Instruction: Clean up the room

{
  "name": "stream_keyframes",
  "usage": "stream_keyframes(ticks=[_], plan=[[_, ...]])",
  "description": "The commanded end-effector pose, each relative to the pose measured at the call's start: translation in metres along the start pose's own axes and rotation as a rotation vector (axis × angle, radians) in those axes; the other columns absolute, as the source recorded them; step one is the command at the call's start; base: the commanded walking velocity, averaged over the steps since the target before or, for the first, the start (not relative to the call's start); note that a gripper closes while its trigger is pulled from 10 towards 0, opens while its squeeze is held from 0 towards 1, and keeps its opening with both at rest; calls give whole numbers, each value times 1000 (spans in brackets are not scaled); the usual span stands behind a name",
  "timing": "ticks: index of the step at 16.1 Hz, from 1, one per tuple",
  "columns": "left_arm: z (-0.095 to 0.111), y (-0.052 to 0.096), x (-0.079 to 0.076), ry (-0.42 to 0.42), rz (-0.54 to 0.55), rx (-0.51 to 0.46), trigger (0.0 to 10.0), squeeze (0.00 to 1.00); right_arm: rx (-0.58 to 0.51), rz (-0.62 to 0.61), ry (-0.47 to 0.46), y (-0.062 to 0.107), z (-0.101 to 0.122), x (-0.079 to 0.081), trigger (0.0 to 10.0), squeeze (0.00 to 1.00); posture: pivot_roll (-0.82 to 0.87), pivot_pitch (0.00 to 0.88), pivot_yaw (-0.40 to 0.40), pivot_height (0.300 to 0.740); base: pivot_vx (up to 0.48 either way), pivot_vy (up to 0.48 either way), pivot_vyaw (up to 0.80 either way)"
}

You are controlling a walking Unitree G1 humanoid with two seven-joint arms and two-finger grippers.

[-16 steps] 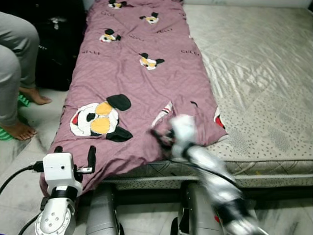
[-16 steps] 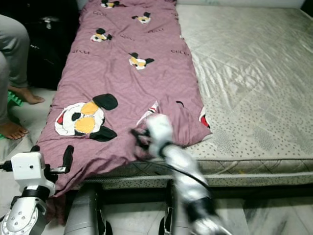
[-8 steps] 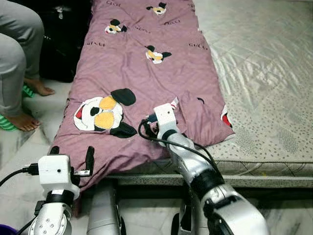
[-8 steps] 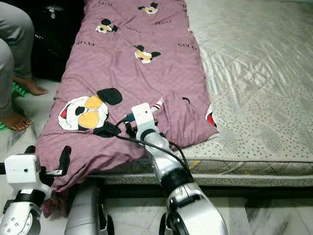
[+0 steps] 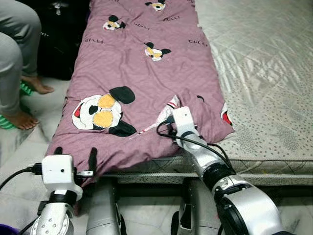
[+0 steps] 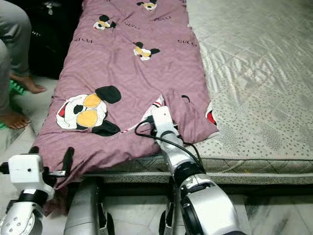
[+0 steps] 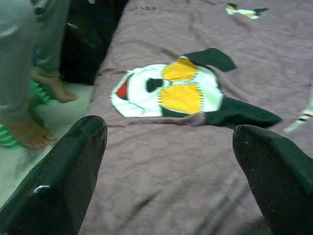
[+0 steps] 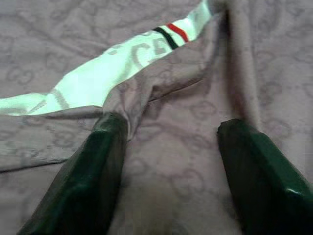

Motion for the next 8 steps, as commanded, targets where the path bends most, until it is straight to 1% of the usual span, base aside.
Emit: stream_keyframes(ticks=[1, 3, 5, 8], plan=[[-1, 7, 2, -8, 11, 15, 10000, 0, 15, -15, 1, -1, -1, -1, 0, 0, 182, 215, -38, 547, 0, 0, 0], [-6, 14, 9, 4, 56, 37, 10000, 0, 14, -4, -1, -1, -2, 1, 0, 0, 189, 230, -49, 547, 0, 0, 0], [-5, 18, 9, 2, 60, 38, 10000, 0, 20, 30, -7, 1, -7, 8, 0, 0, 190, 252, -60, 547, 0, 0, 0], [-6, 22, 9, 7, 66, 48, 10000, 0, 28, 40, -19, 2, -12, 10, 0, 0, 184, 268, -65, 547, 0, 0, 0]])
Point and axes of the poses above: a point about 5 cm out from each wrist's last joint towards the gripper, its own y axis pointing back from the gripper into the wrist, its own z axis along the axis of the wrist's last joint, x = y × z, the point moved 4 cm from there along -y, pointing out of the wrist towards the gripper, and after that the axes turned 12 degrees about y, right-handed, at the moved point
